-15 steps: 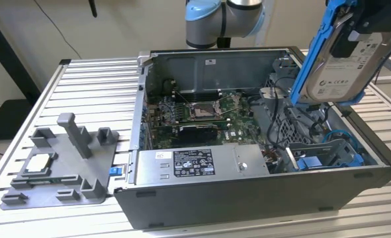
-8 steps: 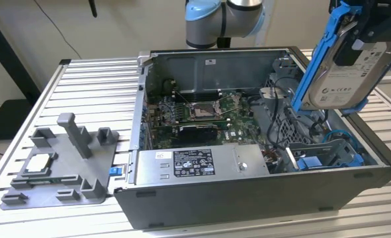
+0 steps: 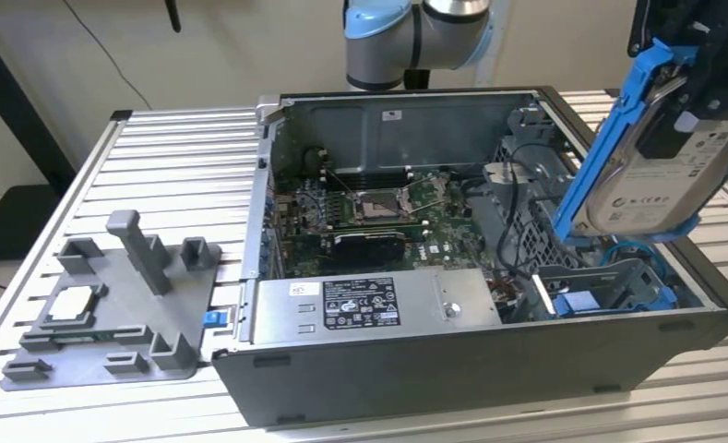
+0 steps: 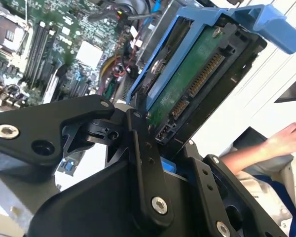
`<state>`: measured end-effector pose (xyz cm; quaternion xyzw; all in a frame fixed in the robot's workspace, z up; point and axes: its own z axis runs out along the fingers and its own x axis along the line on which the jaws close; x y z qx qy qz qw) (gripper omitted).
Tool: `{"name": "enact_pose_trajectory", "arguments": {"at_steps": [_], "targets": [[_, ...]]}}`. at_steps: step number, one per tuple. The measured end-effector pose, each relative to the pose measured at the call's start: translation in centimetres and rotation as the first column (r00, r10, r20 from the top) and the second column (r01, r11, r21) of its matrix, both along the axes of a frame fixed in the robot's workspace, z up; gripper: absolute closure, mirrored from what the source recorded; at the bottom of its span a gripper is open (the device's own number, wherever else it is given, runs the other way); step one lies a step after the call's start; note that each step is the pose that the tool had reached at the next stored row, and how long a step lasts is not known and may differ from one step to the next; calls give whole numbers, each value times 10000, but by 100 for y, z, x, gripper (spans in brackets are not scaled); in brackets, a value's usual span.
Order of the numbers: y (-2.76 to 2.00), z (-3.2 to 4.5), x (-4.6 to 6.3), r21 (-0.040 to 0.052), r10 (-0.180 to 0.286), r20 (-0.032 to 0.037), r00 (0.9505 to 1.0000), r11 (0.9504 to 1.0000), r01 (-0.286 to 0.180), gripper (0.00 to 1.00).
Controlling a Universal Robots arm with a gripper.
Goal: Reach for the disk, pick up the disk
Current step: 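Pick up the disk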
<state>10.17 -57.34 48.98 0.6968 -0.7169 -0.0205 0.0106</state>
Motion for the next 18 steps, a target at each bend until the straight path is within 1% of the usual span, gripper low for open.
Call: {"name": "enact_pose_trajectory", "arguments": {"at_steps": [2,4,5,6,9,13,18], "targets": [[-62,-27,2,-1,2,-1,10000,10000,-2,100],[-113,-58,2,-2,0,-1,10000,10000,0,100],[-137,-74,3,-2,2,-1,10000,10000,-2,100],[-151,-93,3,1,1,-1,10000,10000,-1,100],[-170,-145,9,-2,1,-2,10000,10000,-1,100],[-179,-212,50,0,1,-1,10000,10000,-1,100],[-191,-255,119,-3,2,-5,10000,10000,-2,100]]}}
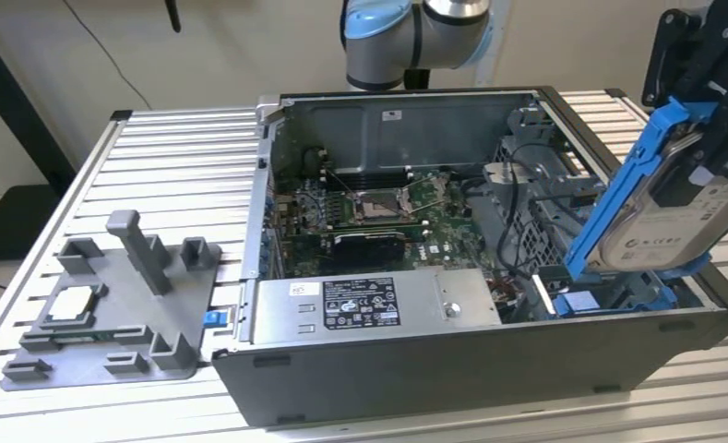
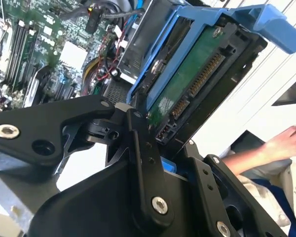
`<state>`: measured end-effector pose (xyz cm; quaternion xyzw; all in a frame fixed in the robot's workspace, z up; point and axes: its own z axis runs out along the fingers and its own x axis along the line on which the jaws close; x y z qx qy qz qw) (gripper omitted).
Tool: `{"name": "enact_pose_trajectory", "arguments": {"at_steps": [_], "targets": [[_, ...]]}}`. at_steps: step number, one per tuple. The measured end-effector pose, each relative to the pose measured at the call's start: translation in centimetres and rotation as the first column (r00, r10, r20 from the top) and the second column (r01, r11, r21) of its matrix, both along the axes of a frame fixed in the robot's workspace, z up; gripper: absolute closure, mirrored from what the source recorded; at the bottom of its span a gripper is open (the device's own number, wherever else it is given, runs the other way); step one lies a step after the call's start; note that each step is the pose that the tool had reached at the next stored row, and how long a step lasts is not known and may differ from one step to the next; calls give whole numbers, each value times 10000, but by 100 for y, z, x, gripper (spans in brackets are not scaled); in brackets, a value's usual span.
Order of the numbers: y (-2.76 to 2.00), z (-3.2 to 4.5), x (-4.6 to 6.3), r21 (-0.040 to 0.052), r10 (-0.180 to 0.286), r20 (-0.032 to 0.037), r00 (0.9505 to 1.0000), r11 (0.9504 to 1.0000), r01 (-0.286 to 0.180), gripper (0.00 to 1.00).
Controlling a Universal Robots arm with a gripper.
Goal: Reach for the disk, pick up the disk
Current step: 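Pick up the disk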
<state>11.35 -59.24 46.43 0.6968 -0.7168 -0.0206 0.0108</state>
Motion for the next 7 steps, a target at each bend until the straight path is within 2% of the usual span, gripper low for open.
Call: {"name": "enact_pose_trajectory", "arguments": {"at_steps": [7], "targets": [[-1,-7,3,1,0,0,10000,10000,0,100]]}}
